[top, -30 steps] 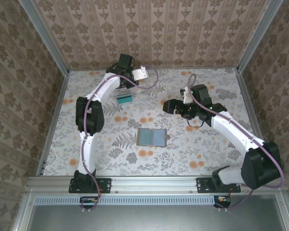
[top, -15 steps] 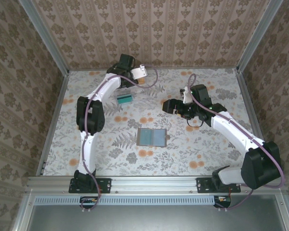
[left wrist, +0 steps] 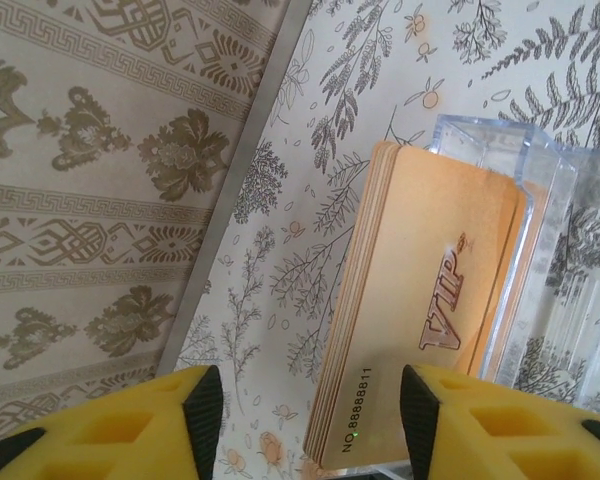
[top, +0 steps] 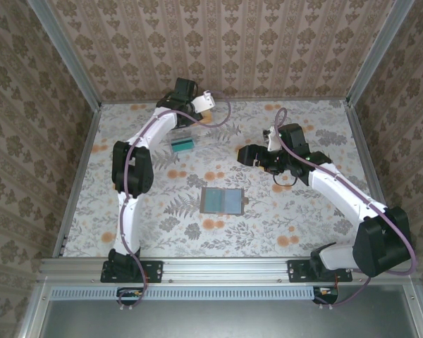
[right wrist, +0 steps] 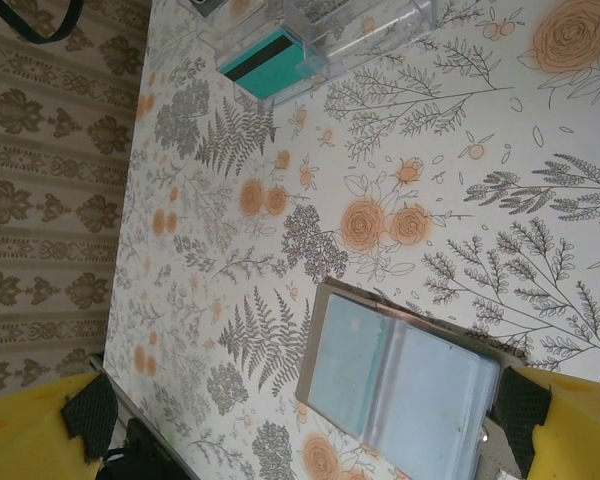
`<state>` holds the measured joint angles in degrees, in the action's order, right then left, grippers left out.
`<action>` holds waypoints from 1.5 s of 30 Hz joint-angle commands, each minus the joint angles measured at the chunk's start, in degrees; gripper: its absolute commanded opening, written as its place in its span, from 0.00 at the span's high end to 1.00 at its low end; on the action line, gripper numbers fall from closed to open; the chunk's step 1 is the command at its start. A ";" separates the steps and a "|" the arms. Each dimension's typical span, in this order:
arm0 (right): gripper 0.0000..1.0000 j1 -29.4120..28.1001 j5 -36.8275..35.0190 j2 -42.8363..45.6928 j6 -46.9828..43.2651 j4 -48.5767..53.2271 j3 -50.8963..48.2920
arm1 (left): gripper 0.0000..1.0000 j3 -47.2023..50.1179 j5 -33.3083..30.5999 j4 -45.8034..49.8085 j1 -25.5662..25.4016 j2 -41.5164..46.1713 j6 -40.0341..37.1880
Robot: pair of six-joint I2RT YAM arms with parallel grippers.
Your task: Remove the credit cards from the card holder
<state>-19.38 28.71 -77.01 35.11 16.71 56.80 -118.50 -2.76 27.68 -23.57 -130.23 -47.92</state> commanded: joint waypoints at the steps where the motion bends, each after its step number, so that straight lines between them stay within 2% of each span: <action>1: 0.00 -0.60 -0.08 0.78 0.54 -0.69 -0.69 | 0.34 0.72 2.26 -1.39 0.04 5.31 5.55; 2: 0.00 -0.78 -0.37 0.88 0.32 -0.56 -0.59 | 0.24 1.14 2.63 -1.71 0.10 6.24 6.86; 3: 0.00 -1.09 -0.72 0.90 -0.01 -0.34 -0.56 | 0.08 1.84 3.01 -2.08 0.22 7.45 8.65; 4: 0.00 -1.39 -1.18 0.82 -0.42 0.03 -0.30 | 0.00 2.61 3.64 -2.55 0.27 8.75 10.36; 9: 0.00 -4.01 -3.76 0.55 -2.27 1.25 0.11 | 0.00 8.36 3.88 -6.08 0.58 15.83 17.90; 15: 0.00 -8.68 -8.98 0.03 -4.61 2.66 0.01 | 0.00 20.15 -2.05 -15.09 0.84 26.71 28.56; 18: 0.00 -11.21 -11.67 -0.76 -5.09 2.76 -0.41 | 0.00 26.95 -4.88 -19.91 1.99 32.61 37.09; 20: 0.02 -12.64 -12.80 -1.31 -4.93 2.44 -0.89 | 0.00 28.46 -5.18 -17.61 3.01 35.48 43.32; 24: 0.12 -15.00 -15.11 -2.26 -4.59 1.77 -2.26 | 0.00 26.71 1.91 -5.22 5.76 38.29 53.31; 27: 0.27 -16.47 -16.55 -4.93 -4.31 1.57 -3.40 | 0.00 32.22 6.57 -4.45 5.84 42.32 55.59; 31: 0.44 -18.24 -18.49 -6.26 -3.58 0.80 -5.52 | 0.09 42.56 9.33 -4.78 5.97 48.43 62.85; 34: 0.50 -19.29 -19.90 -6.87 -2.68 0.21 -7.66 | 0.22 48.77 11.94 -2.06 5.92 51.53 68.04; 36: 0.60 -19.58 -20.60 -7.32 -1.70 -0.65 -9.13 | 0.30 53.38 14.30 -0.87 5.63 53.12 71.44; 40: 0.65 -20.13 -21.61 -8.70 -0.78 -1.49 -10.69 | 0.46 61.10 15.76 0.12 3.74 55.16 77.71; 43: 0.68 -20.50 -22.22 -10.05 -0.35 -1.86 -11.34 | 0.48 66.75 15.11 -1.50 0.41 56.26 81.36; 45: 0.69 -20.70 -22.53 -10.99 -0.10 -2.18 -11.66 | 0.48 70.36 17.29 -4.33 -1.41 56.75 83.87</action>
<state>-39.44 8.32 -86.70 33.76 16.08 46.04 -51.29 11.29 25.45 -23.00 -75.57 29.26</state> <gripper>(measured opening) 0.314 0.520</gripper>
